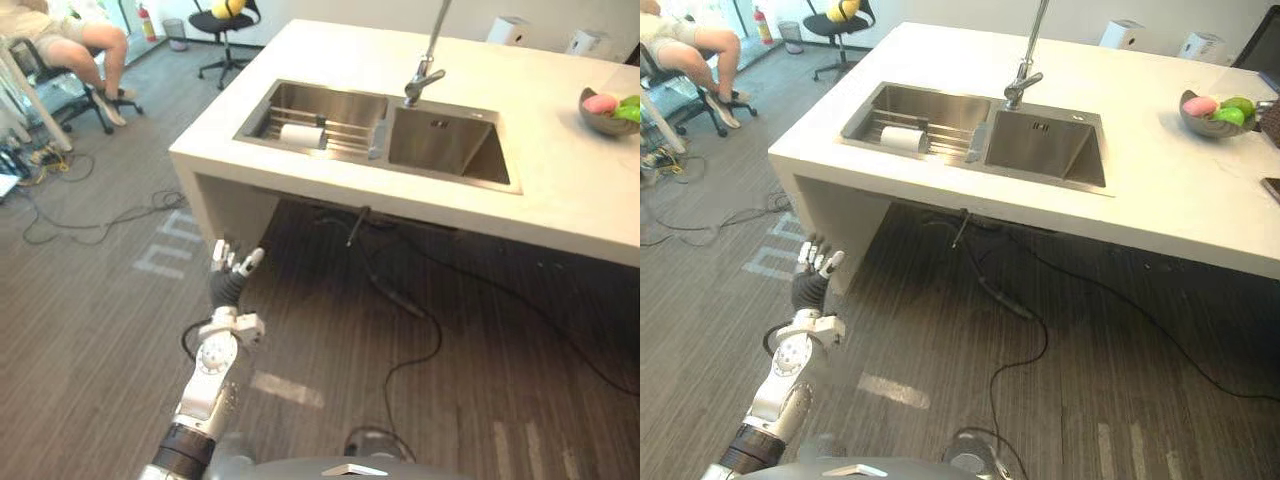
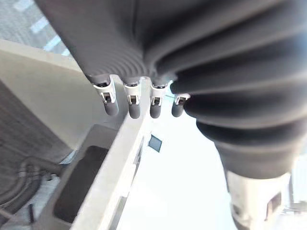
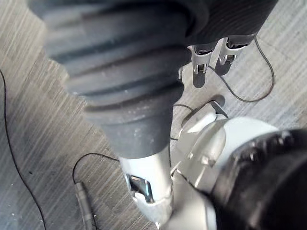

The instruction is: Walk over to the sink, pick up the cup, carry it to the dishwasher, place the cup inside the dishwasher, then close the dishwasher door

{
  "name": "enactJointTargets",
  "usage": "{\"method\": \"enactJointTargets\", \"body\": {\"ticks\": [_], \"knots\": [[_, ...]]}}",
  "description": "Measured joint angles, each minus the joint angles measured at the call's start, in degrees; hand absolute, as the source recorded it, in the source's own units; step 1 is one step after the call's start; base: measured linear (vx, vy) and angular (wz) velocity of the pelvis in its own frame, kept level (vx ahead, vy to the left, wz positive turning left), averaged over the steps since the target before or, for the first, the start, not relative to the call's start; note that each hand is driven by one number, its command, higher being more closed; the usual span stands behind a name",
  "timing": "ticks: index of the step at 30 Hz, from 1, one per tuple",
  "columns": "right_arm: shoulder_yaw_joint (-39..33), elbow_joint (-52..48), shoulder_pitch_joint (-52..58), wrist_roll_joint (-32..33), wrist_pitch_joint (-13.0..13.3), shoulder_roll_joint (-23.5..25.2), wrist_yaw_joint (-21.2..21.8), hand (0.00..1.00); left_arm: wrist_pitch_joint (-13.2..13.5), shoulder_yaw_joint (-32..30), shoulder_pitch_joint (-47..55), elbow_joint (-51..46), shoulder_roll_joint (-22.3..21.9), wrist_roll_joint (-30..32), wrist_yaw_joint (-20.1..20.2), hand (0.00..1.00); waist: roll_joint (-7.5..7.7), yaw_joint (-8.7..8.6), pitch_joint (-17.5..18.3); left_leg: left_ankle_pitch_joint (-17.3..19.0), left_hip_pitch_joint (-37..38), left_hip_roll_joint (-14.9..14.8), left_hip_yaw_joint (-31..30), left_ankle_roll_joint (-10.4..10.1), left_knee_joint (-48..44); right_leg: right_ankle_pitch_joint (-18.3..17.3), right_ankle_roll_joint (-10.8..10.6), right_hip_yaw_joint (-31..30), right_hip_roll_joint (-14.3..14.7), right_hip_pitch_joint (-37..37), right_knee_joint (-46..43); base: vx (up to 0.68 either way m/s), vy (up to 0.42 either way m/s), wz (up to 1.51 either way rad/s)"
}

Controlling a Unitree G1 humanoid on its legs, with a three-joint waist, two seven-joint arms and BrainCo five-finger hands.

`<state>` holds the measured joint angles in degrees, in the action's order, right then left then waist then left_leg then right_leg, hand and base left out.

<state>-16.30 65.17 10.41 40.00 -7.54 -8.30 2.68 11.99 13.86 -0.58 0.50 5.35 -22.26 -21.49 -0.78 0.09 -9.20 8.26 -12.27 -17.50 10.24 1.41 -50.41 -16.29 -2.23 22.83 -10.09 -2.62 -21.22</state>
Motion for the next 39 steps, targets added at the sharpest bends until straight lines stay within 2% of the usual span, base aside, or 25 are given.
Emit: {"method": "enactJointTargets", "body": {"ticks": [1, 3, 4, 5, 6, 7, 8, 9, 10, 12, 14, 18, 19, 20, 21, 22, 25, 26, 27, 29, 30, 31, 33, 37, 39], "knots": [[-1.47, 0.67, 0.56, -0.01, 0.01, -1.29, 0.84, 0.00, 0.17, -0.28, -0.40, -2.37, 0.32, 0.09, 0.05, 0.00, 0.01, -0.12, 0.03, 2.75, -0.53, 0.60, 5.01, -0.63, 2.50, 0.93, -0.70, 1.15, -0.96, -3.68, 2.90, 0.35, -0.116, 0.09], [-2.91, 0.63, 1.10, -0.26, 0.18, -2.76, 2.13, 0.00, 0.48, -0.29, -1.43, -7.50, 0.28, 0.17, 0.46, 0.00, -0.20, -0.08, 0.05, 2.76, -1.35, 4.90, 8.88, -2.07, 14.13, 2.22, -1.52, 2.58, -2.02, -7.02, 6.82, 0.33, -0.077, 0.13], [-3.21, 0.60, 0.27, -1.69, 0.26, -3.07, 2.47, 0.00, 0.35, -0.15, -2.29, -11.05, 0.21, 0.72, 0.64, 0.00, -0.42, -0.04, 0.05, 0.70, -1.99, 7.28, 8.23, -4.48, 23.76, 3.57, -2.65, 2.98, -1.99, -8.09, 7.91, 0.34, -0.029, 0.02], [-3.41, 0.63, -0.11, -2.24, 0.32, -3.09, 2.51, 0.00, 0.31, -0.14, -2.69, -12.42, 0.20, 1.32, 0.64, 0.00, -0.45, -0.06, 0.05, -1.06, -2.12, 8.25, 7.56, -5.26, 28.67, 4.22, -3.50, 2.93, -1.98, -8.58, 8.06, 0.41, 0.041, -0.02], [-3.72, 0.73, -0.21, -2.24, 0.35, -3.05, 2.62, 0.00, -0.29, -0.14, -3.19, -14.64, 0.23, 2.26, 0.73, 0.00, -0.70, -0.05, 0.03, -5.69, -1.46, 9.72, 5.97, -6.68, 37.69, 5.73, -5.77, 2.82, -1.79, -9.88, 8.02, 0.34, 0.073, -0.03], [-4.43, 1.02, -0.14, -2.19, 0.36, -3.25, 2.92, 0.00, -0.94, -0.26, -3.19, -16.18, 0.25, 2.26, 0.70, 0.00, -1.19, 0.02, -0.03, -8.94, -0.78, 10.31, 5.40, -6.84, 42.73, 5.95, -6.17, 2.46, -1.28, -11.41, 8.04, 0.50, 0.174, -0.15], [-5.34, 1.07, 0.50, -2.06, 0.27, -3.93, 3.40, 0.00, -1.78, -0.36, -3.14, -17.93, 0.22, 2.21, 0.93, 0.00, -3.49, 0.67, 0.11, -13.14, 0.57, 9.66, 5.57, -5.18, 45.62, 5.25, -7.09, 1.29, 0.86, -13.99, 8.29, 0.38, 0.180, -0.23], [-5.91, 1.07, 0.94, -2.02, 0.15, -4.67, 3.60, 0.00, -2.00, -0.42, -3.14, -18.43, 0.21, 2.21, 1.23, 0.00, -4.93, 1.06, 0.52, -13.28, 1.05, 9.07, 5.78, -3.86, 45.81, 4.32, -7.89, 1.00, 2.01, -15.04, 8.25, 0.45, 0.267, -0.49], [-7.11, 1.42, 0.46, -2.00, 0.08, -3.89, 3.73, 0.00, -2.09, -1.65, -3.11, -18.91, 1.00, 2.20, 2.49, 0.00, -4.88, 1.68, 0.85, -19.97, 1.59, 9.02, 5.89, 0.24, 44.24, 0.55, -8.88, -0.28, 1.56, -16.60, 7.66, 0.29, 0.179, -0.32], [-7.36, 1.62, -1.31, -2.00, 0.00, -0.70, 4.61, 0.00, -2.30, -4.42, -3.46, -19.08, 2.03, 2.25, 3.62, 0.00, -0.16, 1.04, 0.82, -17.27, 0.91, 12.56, 7.33, 0.91, 42.48, -1.91, -6.45, -0.36, -1.87, -17.38, 8.40, 0.27, 0.106, 0.02], [-7.65, 2.82, -2.64, -1.64, 0.42, 1.23, 4.20, 0.00, -2.71, -4.74, -3.79, -20.95, 2.22, 2.41, 4.84, 0.00, 1.84, 1.66, -0.30, -14.08, -0.87, 14.90, 6.90, 1.30, 38.56, -1.24, -5.83, -0.58, -4.16, -17.38, 7.58, 0.25, 0.102, 0.27], [-8.03, 3.27, -1.39, 0.24, 1.10, 0.78, 3.18, 0.00, -4.24, -4.94, -3.65, -25.53, 1.99, 4.57, 8.40, 0.00, 1.76, 2.59, 0.32, -9.58, 0.87, 17.67, 5.61, 2.41, 36.70, 6.10, -5.28, -2.89, -7.98, -13.87, -5.43, 0.31, 0.170, 0.34], [-8.05, 3.29, -1.64, 0.08, 1.22, 0.84, 2.89, 0.00, -4.24, -5.15, -3.62, -28.12, 2.02, 4.90, 8.73, 0.00, 2.45, 3.34, 0.17, -8.54, 2.07, 18.42, 6.01, 2.65, 37.55, 10.63, -7.30, -5.02, -10.57, -9.16, -13.44, 0.26, 0.115, -0.10], [-8.08, 3.31, -2.00, -0.01, 1.36, 0.82, 2.70, 0.00, -4.28, -5.36, -3.57, -29.21, 2.17, 5.36, 8.80, 0.00, 1.89, 3.55, 0.42, -8.06, 3.20, 18.86, 6.38, 2.84, 38.41, 13.43, -7.77, -5.72, -11.94, -7.24, -17.45, 0.32, 0.136, -0.26], [-8.35, 3.07, -2.45, -0.48, 2.95, 1.40, 1.80, 0.00, -4.26, -5.56, -3.37, -30.18, 2.68, 6.92, 8.70, 0.00, 2.52, 3.51, 0.17, -7.38, 5.97, 19.66, 7.11, 3.00, 40.43, 14.76, -6.64, -6.12, -14.56, -3.52, -25.35, 0.29, 0.122, -0.35], [-8.53, 2.96, -2.94, -0.70, 3.45, 1.52, 1.91, 0.00, -4.32, -5.94, -3.22, -29.14, 3.15, 7.34, 8.10, 0.00, 2.22, 3.30, -0.31, -7.06, 9.04, 19.66, 7.02, 2.89, 42.25, 8.54, -4.63, -5.05, -15.23, -0.16, -30.38, 0.27, 0.112, -0.33], [-8.60, 3.07, -2.56, -1.60, 3.11, 2.93, 2.49, 0.00, -3.89, -5.93, -3.24, -26.59, 3.79, 7.33, 7.72, 0.00, 0.79, 2.53, -0.66, -5.75, 13.74, 17.99, 6.52, 2.08, 44.62, -0.05, -3.33, -0.12, -12.04, 7.32, -23.48, 0.28, 0.047, -0.14], [-8.57, 3.09, -2.47, -1.81, 2.89, 3.21, 2.66, 0.00, -3.74, -5.91, -3.34, -26.19, 3.97, 7.33, 7.75, 0.00, 1.46, 2.03, -0.32, -5.31, 14.09, 17.78, 5.96, 1.91, 44.37, -0.15, -3.67, -0.86, -11.10, 8.69, -20.37, 0.19, -0.032, 0.39], [-8.68, 3.12, -1.61, -2.12, 2.23, 3.54, 3.19, 0.00, -3.41, -4.81, -4.01, -24.47, 4.70, 7.33, 7.93, 0.00, 0.78, 0.89, -0.72, -4.52, 14.45, 17.38, 4.73, 0.96, 43.42, 0.43, -4.53, -3.70, -9.31, 10.15, -14.66, 0.17, -0.061, 0.70], [-8.87, 3.29, 0.87, -2.14, 1.55, 4.18, 3.40, 0.00, -3.38, -3.93, -4.51, -22.45, 6.05, 7.24, 8.13, 0.00, 1.45, 0.21, -0.40, -2.95, 16.05, 17.01, 2.21, -0.18, 41.67, 4.72, -4.84, -6.23, -7.81, 10.35, -8.25, 0.25, -0.143, 0.78], [-8.87, 3.39, 2.22, -2.14, 1.21, 4.89, 3.55, 0.00, -3.35, -3.64, -4.47, -22.27, 6.68, 7.17, 8.01, 0.00, 2.53, 0.23, 0.17, -2.59, 16.86, 17.19, 1.52, -0.53, 41.41, 8.87, -4.30, -6.54, -7.30, 9.79, -4.39, 0.31, -0.252, 0.58], [-9.17, 3.75, 3.55, -2.19, 1.08, 6.22, 3.88, 0.00, -2.88, -3.76, -4.56, -22.50, 7.77, 6.98, 7.91, 0.00, 4.99, 0.75, 1.26, -1.72, 17.37, 18.13, 0.48, -1.91, 41.32, 15.54, -3.44, -6.58, -6.83, 9.12, 0.77, 0.30, -0.326, 0.45], [-10.42, 4.49, 3.18, -2.21, 1.23, 4.90, 4.48, 0.00, -2.77, -2.72, -4.04, -22.13, 5.77, 6.37, 8.01, 0.00, 2.70, 0.86, 1.88, -0.37, 17.64, 15.23, -0.44, -4.30, 41.00, 14.96, -2.46, -5.19, -3.33, 6.91, 4.72, 0.30, -0.338, 0.14], [-12.24, 4.28, 1.63, -2.08, 1.06, 1.71, 4.48, 0.00, -4.66, 0.44, -5.28, -21.82, 4.39, 6.05, 8.79, 0.00, -1.91, -0.25, 2.16, -2.24, 19.67, 11.49, 0.77, -6.08, 45.89, 16.56, -1.01, -4.91, 2.02, 5.11, 11.03, 0.20, -0.150, -0.23], [-13.22, 3.50, 1.57, -1.98, 1.03, 1.60, 4.52, 0.00, -5.38, 1.33, -6.40, -20.27, 3.35, 6.03, 9.16, 0.00, -2.16, -0.77, 2.17, -2.49, 21.34, 10.60, 1.11, -6.39, 47.53, 16.42, -0.54, -4.82, 3.15, 4.16, 11.49, 0.18, -0.080, -0.14]]}}
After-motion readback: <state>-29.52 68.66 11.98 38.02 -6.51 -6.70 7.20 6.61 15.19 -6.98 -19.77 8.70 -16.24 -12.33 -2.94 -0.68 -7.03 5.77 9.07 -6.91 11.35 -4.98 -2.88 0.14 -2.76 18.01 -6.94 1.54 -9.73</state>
